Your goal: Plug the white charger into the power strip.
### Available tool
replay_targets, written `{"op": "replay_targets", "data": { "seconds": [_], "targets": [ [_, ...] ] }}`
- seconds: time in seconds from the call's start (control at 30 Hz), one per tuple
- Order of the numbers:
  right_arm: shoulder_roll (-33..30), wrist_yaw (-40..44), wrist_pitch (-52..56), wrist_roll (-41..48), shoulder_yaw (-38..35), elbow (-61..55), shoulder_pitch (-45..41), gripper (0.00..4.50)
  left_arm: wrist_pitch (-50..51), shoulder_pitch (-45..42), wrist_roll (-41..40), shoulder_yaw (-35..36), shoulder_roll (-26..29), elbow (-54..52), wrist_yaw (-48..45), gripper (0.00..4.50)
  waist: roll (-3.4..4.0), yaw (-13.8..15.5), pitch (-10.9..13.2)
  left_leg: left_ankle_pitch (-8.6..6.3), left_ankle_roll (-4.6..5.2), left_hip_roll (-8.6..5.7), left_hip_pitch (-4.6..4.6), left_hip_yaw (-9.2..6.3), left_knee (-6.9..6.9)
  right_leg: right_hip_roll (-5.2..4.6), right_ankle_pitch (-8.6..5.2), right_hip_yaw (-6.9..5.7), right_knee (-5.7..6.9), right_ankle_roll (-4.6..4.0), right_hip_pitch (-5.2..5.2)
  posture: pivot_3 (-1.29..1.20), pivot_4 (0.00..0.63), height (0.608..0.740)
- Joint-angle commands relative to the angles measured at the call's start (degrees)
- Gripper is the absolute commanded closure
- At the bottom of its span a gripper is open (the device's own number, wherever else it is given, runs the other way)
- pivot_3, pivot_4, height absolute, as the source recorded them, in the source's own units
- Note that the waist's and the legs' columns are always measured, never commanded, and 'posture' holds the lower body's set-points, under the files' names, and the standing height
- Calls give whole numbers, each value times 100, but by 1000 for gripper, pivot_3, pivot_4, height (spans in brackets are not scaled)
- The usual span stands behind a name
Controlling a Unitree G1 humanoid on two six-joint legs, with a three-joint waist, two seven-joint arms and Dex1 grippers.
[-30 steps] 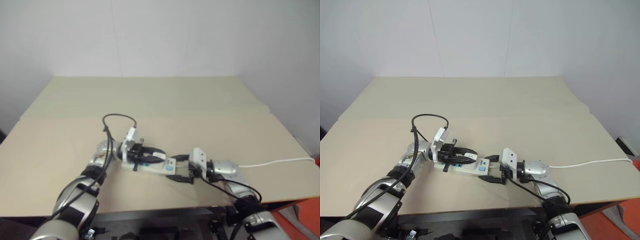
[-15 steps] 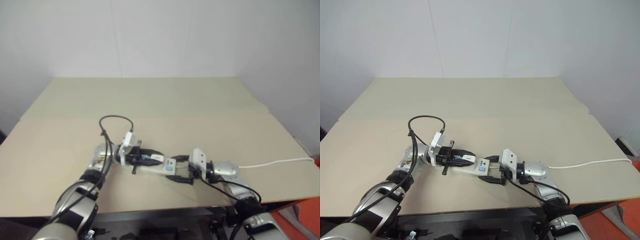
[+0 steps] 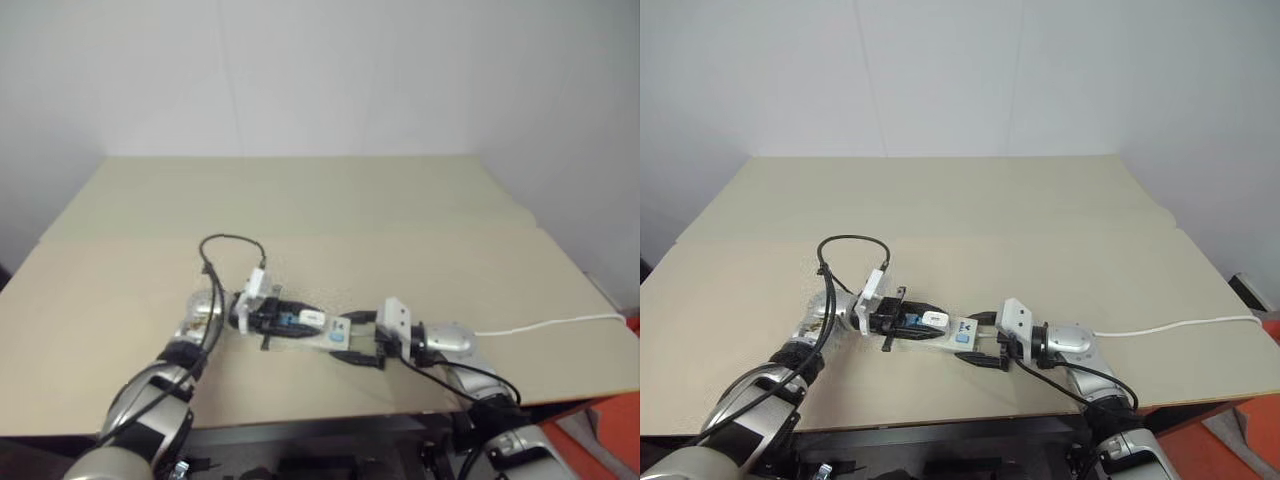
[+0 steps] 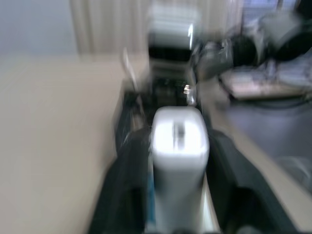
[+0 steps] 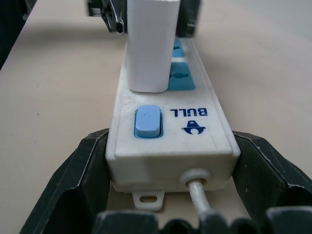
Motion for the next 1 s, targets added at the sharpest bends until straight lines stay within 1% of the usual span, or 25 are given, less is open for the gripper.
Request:
{"op": "replay_targets", "data": {
  "seconds": [0.03,0.13,0.17,0.3,0.4,0.47,0.53,0.57,0.6,0.77,0.83,0.93,1.0],
  "targets": [
    [-18,39,-63,-51,76,-170,39,1084,36,193,196,5,-73,313,-12,1245,10,7,-6,0,0,-1,1,1,-4,-1,0,0,-2,0,0,0,150,740],
    [-18,36,-63,-54,78,-156,28,1084,-32,163,230,53,-95,287,-12,244,11,11,-7,0,0,-2,1,2,-5,-1,0,-1,-1,0,-1,0,150,740],
    [-15,35,-63,-56,80,-148,20,1084,-28,150,214,76,-104,265,-12,17,11,11,-7,0,0,-2,1,2,-5,-2,0,0,-1,0,-1,0,150,740],
    [2,26,-77,-63,84,-119,-5,1084,152,92,59,92,-32,28,-12,17,11,9,-6,0,0,-3,-1,2,-5,-3,0,-1,-1,0,-3,0,150,740],
    [4,42,-71,-52,81,-110,-18,1084,266,1,-1,58,158,-242,-12,17,10,3,-5,0,0,-2,-6,2,-6,-2,0,0,-1,0,-8,0,150,740],
    [7,20,-49,-39,58,-116,-33,1084,231,-73,15,180,282,-391,-12,17,8,-3,-2,0,0,-2,-14,1,-6,-1,0,0,0,0,-16,0,150,740],
    [2,2,32,-14,20,-92,-90,1084,556,-126,-312,228,658,-770,-12,17,-3,-13,14,0,0,-1,-23,1,-6,1,0,0,1,0,-27,0,150,740],
    [-5,24,71,10,9,-84,-114,334,671,-127,-459,227,848,-938,-12,0,-9,-13,21,0,0,2,-30,0,-6,3,0,0,3,-1,-36,0,150,740],
    [-10,50,99,29,5,-78,-128,59,744,-120,-557,212,972,-1049,-12,0,-15,-9,30,1,0,6,-35,-3,-6,7,0,0,3,-1,-40,0,150,740],
    [-51,25,36,77,-65,-158,-124,23,840,-72,-757,472,1402,-1219,-12,0,-16,43,41,1,-1,6,-51,-4,-7,-2,-1,-5,0,-1,-53,0,150,740],
    [-83,-238,-167,-40,-156,-242,-76,23,814,6,-748,612,1599,-1299,-12,0,-22,50,48,1,-1,5,-53,3,-6,-4,-1,-7,1,-1,-54,0,150,740],
    [-426,-148,-148,91,-325,-644,59,23,731,234,-706,804,1901,-1526,-12,0,-17,55,62,1,-2,5,-59,5,-7,-3,-1,-7,3,-2,-64,0,150,740],
    [-868,-16,-92,241,-578,-996,197,23,849,537,-828,1021,2233,-1817,-12,0,-15,68,64,3,-4,5,-102,5,-3,-6,-1,-4,12,-2,-114,0,150,740]
  ]
}}
